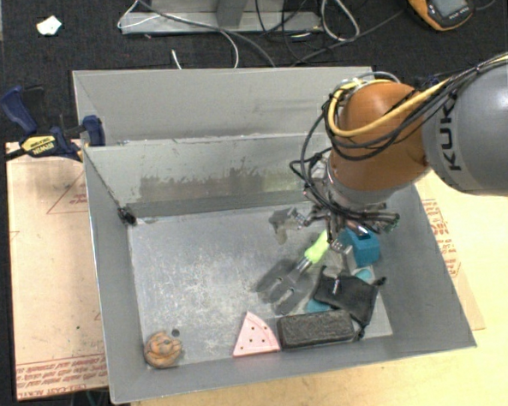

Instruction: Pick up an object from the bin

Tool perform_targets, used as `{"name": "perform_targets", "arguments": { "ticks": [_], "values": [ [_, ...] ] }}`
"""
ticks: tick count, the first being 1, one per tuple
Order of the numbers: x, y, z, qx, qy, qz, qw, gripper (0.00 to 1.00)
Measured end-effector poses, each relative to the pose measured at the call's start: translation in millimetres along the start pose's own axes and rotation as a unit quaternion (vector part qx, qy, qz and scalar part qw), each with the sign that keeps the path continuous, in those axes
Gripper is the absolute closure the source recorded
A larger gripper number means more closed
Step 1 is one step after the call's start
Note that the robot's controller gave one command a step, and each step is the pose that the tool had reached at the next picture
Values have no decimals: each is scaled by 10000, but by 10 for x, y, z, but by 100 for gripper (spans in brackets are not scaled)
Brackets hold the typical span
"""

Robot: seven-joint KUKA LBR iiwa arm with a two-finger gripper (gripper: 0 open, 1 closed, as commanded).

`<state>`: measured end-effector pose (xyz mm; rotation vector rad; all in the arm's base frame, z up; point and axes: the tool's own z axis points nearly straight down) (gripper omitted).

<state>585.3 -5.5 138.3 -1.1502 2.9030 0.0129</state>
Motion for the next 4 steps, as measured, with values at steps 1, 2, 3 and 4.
{"name": "perform_targets", "arguments": {
  "ticks": [1, 2, 3, 4],
  "values": [
    [-7, 78, 464, -14, -1, 119, 9999, 0],
    [-53, 43, 930, 10, -39, 117, 9999, 100],
    [-39, 49, 919, 27, -65, 112, 9999, 0],
    [-33, 40, 750, 38, -71, 96, 9999, 100]
  ]
}}
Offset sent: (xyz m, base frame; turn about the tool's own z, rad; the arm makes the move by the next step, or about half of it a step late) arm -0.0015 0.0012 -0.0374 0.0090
